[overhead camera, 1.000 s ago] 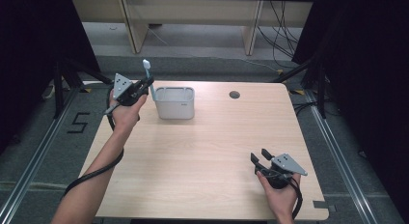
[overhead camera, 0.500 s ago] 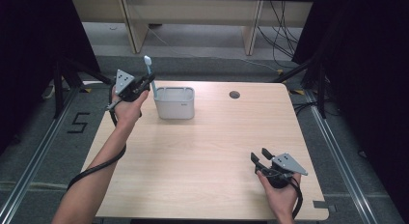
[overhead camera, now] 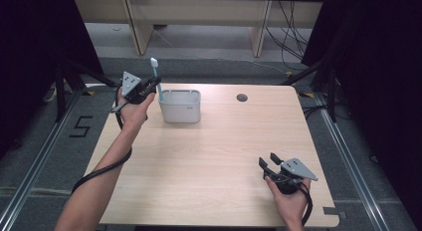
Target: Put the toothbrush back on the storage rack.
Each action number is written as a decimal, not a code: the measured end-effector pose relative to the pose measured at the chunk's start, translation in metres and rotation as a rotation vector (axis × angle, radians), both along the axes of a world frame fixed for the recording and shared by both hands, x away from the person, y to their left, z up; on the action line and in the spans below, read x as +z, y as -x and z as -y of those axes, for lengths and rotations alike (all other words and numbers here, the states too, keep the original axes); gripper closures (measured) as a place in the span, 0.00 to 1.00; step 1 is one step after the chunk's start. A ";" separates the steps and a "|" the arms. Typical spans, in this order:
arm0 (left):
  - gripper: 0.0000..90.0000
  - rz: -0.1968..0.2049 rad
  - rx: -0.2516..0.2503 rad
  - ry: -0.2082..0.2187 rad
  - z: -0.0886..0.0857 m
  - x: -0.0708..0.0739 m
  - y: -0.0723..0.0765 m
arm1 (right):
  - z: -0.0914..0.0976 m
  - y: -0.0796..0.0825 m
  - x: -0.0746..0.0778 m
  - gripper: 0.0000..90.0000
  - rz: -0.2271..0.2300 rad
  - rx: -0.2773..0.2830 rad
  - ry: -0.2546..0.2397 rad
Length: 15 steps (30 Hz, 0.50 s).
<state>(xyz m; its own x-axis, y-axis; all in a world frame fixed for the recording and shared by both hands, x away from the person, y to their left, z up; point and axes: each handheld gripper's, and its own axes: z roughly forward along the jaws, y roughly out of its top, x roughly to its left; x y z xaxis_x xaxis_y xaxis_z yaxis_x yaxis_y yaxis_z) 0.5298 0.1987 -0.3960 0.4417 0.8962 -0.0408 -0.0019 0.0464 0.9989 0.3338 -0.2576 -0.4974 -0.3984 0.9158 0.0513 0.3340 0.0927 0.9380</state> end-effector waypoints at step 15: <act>0.93 -0.025 0.005 -0.002 -0.002 -0.011 -0.003 | -0.001 0.000 -0.001 0.56 -0.012 0.003 -0.002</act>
